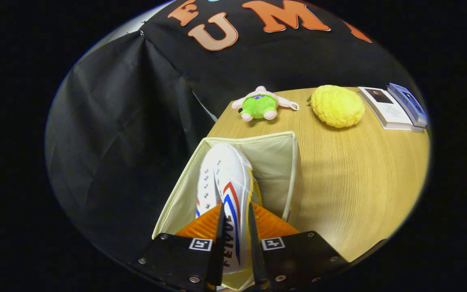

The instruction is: Open the storage box then place both shoes into the box .Put the left shoe in first, then the right shoe, with the right side of both shoes facing outward in a uniform manner.

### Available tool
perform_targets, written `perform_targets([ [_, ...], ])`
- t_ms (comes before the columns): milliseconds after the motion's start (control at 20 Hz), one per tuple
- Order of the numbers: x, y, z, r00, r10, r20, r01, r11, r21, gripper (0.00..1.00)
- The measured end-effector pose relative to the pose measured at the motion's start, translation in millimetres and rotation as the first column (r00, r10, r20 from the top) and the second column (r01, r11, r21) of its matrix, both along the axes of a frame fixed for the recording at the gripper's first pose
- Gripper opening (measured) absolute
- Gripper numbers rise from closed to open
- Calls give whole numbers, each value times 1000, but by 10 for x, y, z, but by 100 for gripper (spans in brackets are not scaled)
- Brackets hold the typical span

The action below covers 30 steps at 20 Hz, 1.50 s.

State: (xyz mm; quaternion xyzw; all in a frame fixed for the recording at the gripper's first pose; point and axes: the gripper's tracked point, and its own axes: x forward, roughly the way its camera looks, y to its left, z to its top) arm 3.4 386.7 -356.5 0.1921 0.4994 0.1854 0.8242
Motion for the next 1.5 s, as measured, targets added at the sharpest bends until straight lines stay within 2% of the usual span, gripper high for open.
perform_targets([
  [50,16,-14,110,999,-4,35,4,1000,11,44],
  [250,129,-354,438,974,5,228,13,997,-80,69],
  [350,106,-467,582,950,12,313,21,995,-100,79],
  [550,75,-823,930,890,-16,456,76,991,-113,89],
  [650,63,-1075,1070,851,-39,524,116,986,-116,92],
  [750,-55,-1265,1191,827,-57,560,136,986,-101,94],
  [900,-152,-1754,1350,780,-131,612,223,972,-75,96],
  [1050,-210,-2365,1508,715,-215,665,348,935,-73,97],
  [1200,-301,-2839,1675,648,-260,716,440,895,-73,98],
  [1300,-376,-3119,1758,608,-261,749,494,864,-99,98],
  [1500,-494,-3477,1940,553,-231,800,560,814,-153,98],
])
